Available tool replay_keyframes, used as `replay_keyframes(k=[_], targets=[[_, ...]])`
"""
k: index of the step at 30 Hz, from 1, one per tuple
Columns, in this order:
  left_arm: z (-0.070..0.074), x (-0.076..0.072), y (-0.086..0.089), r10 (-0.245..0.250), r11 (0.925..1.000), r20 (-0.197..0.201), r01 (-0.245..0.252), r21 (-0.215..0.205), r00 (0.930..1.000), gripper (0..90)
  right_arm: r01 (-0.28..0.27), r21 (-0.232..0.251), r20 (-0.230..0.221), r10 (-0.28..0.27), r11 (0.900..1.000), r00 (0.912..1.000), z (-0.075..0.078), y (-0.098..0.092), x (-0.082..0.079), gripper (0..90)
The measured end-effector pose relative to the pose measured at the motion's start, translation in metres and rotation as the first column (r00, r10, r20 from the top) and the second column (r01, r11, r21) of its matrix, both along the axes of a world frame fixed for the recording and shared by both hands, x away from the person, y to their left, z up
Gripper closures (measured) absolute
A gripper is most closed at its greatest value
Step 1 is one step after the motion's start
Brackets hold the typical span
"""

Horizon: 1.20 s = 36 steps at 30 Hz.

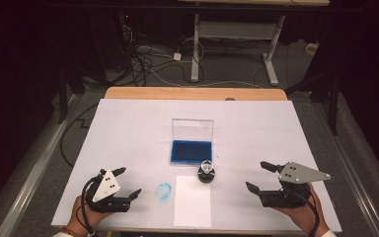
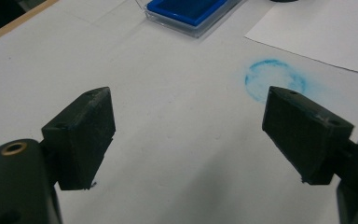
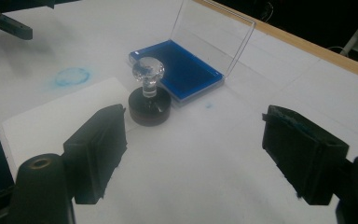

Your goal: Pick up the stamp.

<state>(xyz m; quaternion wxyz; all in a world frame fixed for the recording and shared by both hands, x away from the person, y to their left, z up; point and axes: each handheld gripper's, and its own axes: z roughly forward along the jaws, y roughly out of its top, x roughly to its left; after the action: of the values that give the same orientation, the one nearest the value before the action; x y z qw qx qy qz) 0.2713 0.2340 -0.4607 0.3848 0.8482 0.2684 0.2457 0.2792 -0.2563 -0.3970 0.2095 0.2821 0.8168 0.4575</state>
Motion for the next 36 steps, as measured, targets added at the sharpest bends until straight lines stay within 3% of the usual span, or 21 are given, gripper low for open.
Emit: replay_keyframes(k=[9, 17, 22, 29, 34, 36], targets=[[-0.001, -0.001, 0.0, 0.0, 1.0, -0.007, 0.0, 0.007, 1.0, 16.1, -0.074, -0.051, -0.045, 0.071, 0.996, 0.9964, 0.009, 0.021, 0.014, 22.0], [-0.002, -0.004, 0.002, 0.008, 0.9999, -0.019, -0.008, 0.009, 0.9998, 16.1, -0.106, -0.077, -0.037, 0.104, 0.991, 0.9939, 0.011, 0.039, 0.023, 22.0], [-0.002, -0.005, 0.003, 0.009, 0.9998, -0.004, -0.009, 0.017, 0.9999, 16.1, -0.121, -0.096, -0.039, 0.117, 0.988, 0.9923, 0.012, 0.049, 0.027, 22.8], [-0.003, -0.005, 0.002, 0.017, 0.9993, -0.007, -0.017, 0.032, 0.9998, 16.2, -0.134, -0.096, -0.048, 0.13, 0.986, 0.9903, 0.014, 0.062, 0.034, 23.5], [-0.003, -0.005, 0.001, 0.02, 0.9989, 0.003, -0.02, 0.043, 0.9998, 16.2, -0.162, -0.116, -0.068, 0.155, 0.98, 0.9856, 0.014, 0.072, 0.037, 23.3], [-0.003, -0.005, 0.001, 0.02, 0.9987, 0.006, -0.02, 0.047, 0.9998, 16.2, -0.168, -0.131, -0.098, 0.156, 0.977, 0.9829, 0.011, 0.08, 0.041, 23.0]])
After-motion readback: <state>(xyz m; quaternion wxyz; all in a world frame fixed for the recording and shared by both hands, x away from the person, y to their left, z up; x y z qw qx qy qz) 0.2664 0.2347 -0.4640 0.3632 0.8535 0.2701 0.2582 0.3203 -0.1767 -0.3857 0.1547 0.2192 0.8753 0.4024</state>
